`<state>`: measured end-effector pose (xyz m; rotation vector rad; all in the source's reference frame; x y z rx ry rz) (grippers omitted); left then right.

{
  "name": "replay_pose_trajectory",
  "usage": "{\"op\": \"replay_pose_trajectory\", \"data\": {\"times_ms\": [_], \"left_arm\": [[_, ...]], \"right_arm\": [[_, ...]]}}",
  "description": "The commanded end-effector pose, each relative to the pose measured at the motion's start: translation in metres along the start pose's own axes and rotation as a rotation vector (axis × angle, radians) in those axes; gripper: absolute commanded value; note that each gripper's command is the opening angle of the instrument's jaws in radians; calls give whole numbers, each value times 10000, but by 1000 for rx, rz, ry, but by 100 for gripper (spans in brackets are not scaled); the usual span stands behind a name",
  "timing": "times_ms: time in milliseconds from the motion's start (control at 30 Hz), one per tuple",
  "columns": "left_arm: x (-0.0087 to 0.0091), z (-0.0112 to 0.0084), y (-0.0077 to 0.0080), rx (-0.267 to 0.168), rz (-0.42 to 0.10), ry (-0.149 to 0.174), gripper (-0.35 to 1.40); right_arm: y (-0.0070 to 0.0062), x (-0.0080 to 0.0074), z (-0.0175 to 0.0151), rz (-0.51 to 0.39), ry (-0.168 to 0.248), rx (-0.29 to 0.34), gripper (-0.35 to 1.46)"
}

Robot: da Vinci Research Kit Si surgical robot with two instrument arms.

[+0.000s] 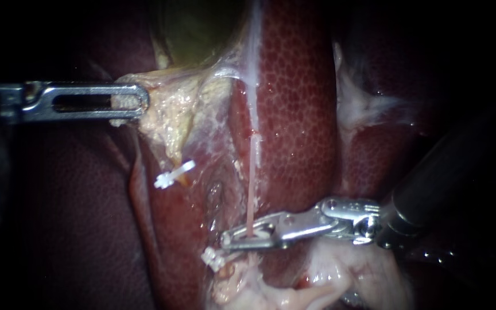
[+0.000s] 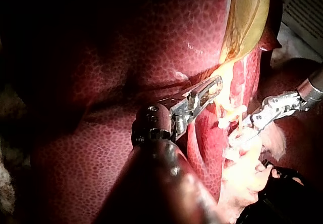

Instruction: Clipping first clip right tube

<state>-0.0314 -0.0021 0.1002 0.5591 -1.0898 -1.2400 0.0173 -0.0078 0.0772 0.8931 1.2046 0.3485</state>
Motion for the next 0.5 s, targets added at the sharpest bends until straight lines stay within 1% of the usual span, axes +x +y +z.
{"op": "replay_pose_trajectory", "data": {"times_ms": [33, 333, 500], "left_arm": [[0, 0, 0, 0, 0, 0, -35], [0, 0, 0, 0, 0, 0, -35], [0, 0, 0, 0, 0, 0, -35]], "right_arm": [[0, 0, 0, -1, -2, 1, -35], [-2, 0, 1, -5, -5, 11, -35], [-2, -3, 3, 11, -9, 20, -35]]}}
